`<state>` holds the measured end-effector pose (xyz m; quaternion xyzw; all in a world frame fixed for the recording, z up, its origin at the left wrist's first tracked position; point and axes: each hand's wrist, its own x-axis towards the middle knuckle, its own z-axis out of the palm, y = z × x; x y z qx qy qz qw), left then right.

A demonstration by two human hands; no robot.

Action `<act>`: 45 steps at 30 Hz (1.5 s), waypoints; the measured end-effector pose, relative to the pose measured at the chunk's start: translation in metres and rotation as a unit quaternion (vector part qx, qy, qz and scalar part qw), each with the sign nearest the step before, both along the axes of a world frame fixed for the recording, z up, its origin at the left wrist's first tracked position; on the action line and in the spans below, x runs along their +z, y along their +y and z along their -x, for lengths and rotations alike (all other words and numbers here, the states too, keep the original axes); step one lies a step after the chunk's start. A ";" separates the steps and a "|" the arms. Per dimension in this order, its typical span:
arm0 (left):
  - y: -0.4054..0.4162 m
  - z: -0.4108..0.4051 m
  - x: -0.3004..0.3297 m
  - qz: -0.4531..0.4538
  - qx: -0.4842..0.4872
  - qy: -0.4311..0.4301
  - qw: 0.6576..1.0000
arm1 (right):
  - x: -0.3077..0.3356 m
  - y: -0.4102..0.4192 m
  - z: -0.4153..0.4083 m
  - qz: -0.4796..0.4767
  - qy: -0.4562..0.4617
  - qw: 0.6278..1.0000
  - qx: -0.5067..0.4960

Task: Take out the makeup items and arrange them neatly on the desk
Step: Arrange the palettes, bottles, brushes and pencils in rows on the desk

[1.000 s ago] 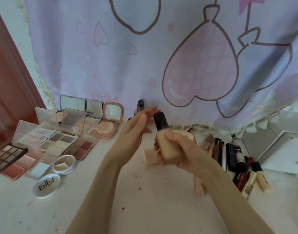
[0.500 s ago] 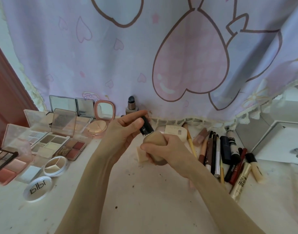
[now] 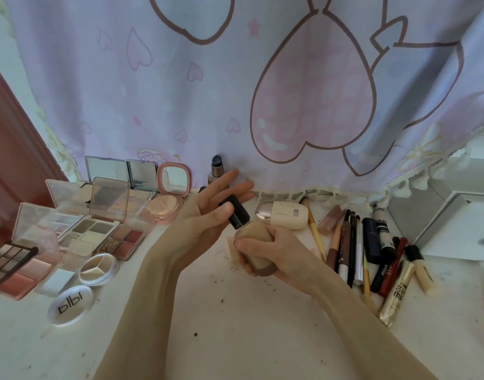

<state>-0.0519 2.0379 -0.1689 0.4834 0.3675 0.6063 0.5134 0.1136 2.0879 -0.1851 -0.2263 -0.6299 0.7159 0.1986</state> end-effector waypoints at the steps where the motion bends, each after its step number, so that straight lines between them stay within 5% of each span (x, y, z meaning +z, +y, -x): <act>1: -0.001 0.000 0.000 -0.012 -0.012 0.011 1.000 | 0.000 0.000 -0.001 0.009 0.007 1.000 0.004; 6: 0.002 -0.004 0.001 0.001 0.061 -0.005 0.998 | -0.004 0.000 0.002 0.010 0.015 1.000 0.003; 10: -0.001 0.001 0.001 -0.011 -0.012 0.004 1.000 | -0.003 0.002 0.000 0.025 0.042 0.999 0.018; 16: 0.004 -0.007 0.002 0.007 0.079 0.009 0.997 | -0.008 0.002 0.002 -0.010 0.037 0.999 -0.002; 21: 0.002 -0.001 -0.001 -0.012 0.026 0.019 0.999 | -0.011 0.006 0.000 0.024 0.081 0.996 0.000; 29: 0.007 -0.002 0.001 -0.015 0.148 -0.038 0.988 | -0.010 -0.001 0.004 -0.104 0.005 0.992 -0.072; 45: 0.005 -0.004 0.003 -0.041 0.146 -0.015 0.988 | -0.011 -0.006 0.007 -0.154 -0.013 0.983 -0.099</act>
